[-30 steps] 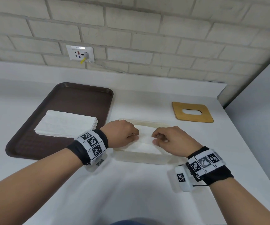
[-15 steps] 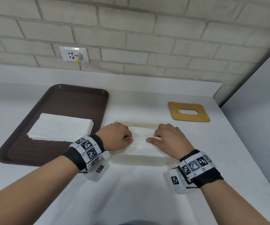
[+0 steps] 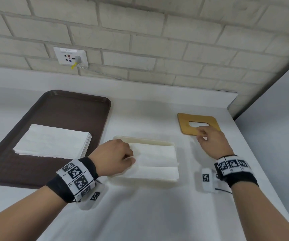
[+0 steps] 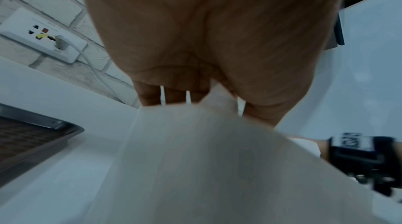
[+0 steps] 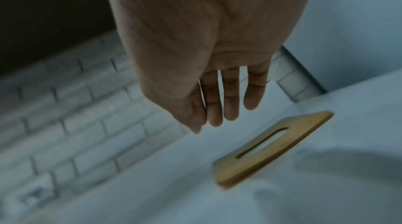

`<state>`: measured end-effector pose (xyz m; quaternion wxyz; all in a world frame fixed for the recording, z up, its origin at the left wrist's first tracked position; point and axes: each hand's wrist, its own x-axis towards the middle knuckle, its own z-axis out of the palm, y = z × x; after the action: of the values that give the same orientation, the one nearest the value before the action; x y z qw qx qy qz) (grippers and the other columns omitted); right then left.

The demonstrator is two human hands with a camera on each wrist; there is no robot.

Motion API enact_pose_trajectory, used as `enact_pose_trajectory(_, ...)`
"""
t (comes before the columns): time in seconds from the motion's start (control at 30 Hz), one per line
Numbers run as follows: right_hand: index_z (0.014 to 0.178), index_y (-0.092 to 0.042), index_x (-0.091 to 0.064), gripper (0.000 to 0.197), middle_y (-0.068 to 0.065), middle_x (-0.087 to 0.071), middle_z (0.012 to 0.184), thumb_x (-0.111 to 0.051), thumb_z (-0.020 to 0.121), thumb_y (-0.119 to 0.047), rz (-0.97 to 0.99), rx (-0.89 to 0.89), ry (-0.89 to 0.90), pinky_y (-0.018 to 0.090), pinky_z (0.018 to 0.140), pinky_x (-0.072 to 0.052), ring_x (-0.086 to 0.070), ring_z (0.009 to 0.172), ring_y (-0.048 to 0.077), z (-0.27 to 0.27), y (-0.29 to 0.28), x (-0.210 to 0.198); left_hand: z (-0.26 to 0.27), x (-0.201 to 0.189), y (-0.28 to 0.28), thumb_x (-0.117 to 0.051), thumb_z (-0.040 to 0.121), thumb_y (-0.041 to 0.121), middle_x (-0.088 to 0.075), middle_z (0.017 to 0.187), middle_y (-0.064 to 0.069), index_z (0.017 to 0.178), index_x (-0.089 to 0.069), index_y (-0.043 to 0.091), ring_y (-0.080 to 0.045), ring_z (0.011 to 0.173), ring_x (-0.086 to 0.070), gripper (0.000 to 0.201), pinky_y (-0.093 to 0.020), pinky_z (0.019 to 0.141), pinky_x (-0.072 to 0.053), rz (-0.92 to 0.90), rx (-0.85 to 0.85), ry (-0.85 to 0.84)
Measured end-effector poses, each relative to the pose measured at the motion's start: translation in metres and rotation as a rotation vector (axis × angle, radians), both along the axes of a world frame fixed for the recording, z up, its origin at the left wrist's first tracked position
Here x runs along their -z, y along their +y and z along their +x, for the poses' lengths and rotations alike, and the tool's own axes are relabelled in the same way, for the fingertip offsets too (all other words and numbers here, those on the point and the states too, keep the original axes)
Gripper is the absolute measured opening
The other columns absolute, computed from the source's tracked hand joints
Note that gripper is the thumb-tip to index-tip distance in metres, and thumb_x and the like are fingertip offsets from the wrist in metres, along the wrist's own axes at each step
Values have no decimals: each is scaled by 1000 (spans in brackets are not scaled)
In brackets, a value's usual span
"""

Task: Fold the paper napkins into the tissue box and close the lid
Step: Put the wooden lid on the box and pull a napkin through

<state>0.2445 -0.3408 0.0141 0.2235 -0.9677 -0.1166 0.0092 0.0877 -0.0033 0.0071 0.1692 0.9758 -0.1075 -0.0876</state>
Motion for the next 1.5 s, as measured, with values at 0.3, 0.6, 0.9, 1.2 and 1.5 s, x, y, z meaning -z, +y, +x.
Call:
enact_pose_trajectory(0.3,156,-20,-29,72,5,-43,149,-56,90,-10,-735,-147,264,45,99,-51,-47,134,29,86,-19,38,0,-1,3,-33,88,57,-57,75,6,70,-60,18,-18,82,-57,50,-42,78,-50,-7,31,-4)
enact_pose_trajectory(0.6,136,-24,-52,54,-1,-46,138,-64,87,-43,-589,-154,242,43,99,-49,-48,128,23,73,-25,43,-1,-7,1,-28,86,60,-61,79,5,74,-64,17,-19,86,-57,58,-40,81,-49,15,25,24)
enact_pose_trajectory(0.9,98,-26,-60,42,-13,-61,95,-84,66,-39,-152,-23,207,30,74,-48,-62,89,15,5,-13,20,-5,-10,-2,-55,100,40,-62,82,5,80,-68,15,-19,90,-56,35,-35,82,-47,-15,18,-15)
enact_pose_trajectory(1.2,103,-35,-68,45,-22,-62,100,-78,61,-48,92,-526,68,17,76,-50,-60,93,0,-131,78,-67,-12,-19,-4,-58,94,37,-65,94,-7,94,-69,8,-22,86,-58,31,-30,74,-43,-111,-63,31)
enact_pose_trajectory(1.5,117,-35,-68,47,-22,-57,113,-71,74,-52,169,-552,39,25,87,-51,-59,104,3,-149,101,-24,-22,1,10,-70,87,-3,-66,85,-13,87,-67,-6,-26,77,-61,4,-44,73,-56,-361,-121,-38)
